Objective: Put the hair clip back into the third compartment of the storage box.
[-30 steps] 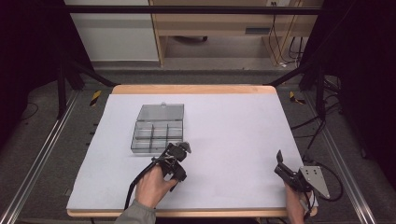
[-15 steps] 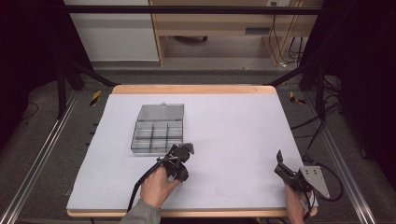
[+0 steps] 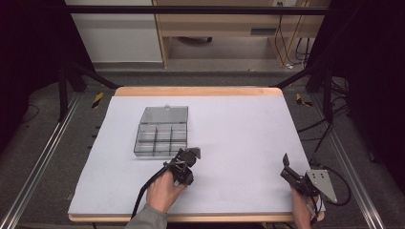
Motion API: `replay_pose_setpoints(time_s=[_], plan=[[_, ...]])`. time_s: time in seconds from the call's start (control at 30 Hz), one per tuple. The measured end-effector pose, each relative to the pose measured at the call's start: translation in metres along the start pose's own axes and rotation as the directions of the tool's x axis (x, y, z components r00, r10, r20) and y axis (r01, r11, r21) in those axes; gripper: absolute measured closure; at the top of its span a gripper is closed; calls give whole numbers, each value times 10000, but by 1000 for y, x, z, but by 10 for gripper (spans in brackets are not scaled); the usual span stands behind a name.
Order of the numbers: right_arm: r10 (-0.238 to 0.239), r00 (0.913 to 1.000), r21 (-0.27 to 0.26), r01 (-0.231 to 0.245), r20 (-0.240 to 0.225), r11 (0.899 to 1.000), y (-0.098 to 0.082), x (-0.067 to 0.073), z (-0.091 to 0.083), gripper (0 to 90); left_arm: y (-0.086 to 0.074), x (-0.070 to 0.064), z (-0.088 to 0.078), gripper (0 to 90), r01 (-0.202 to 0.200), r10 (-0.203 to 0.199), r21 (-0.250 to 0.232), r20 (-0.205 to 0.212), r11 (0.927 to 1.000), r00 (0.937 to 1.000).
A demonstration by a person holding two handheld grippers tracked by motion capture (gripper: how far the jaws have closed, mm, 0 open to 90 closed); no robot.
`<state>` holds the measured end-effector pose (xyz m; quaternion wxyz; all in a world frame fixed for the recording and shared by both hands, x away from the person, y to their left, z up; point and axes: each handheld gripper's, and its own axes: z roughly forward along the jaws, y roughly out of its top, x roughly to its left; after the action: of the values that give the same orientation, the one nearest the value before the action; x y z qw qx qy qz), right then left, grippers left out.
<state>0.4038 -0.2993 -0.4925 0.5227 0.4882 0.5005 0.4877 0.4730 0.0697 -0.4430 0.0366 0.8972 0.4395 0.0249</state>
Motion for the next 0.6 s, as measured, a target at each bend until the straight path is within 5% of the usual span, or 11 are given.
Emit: replay_pose_setpoints(time_s=[0.17, 0.6], plan=[[1, 10000, 2, -1, 0, 10000, 0, 0, 0, 85, 0, 0, 0, 769, -118, 118, 33, -32, 9999, 9999], [-33, 10000, 2, 33, 0, 10000, 0, 0, 0, 85, 0, 1, 0, 774, -353, 353, -14, 9, 9994, 9994]])
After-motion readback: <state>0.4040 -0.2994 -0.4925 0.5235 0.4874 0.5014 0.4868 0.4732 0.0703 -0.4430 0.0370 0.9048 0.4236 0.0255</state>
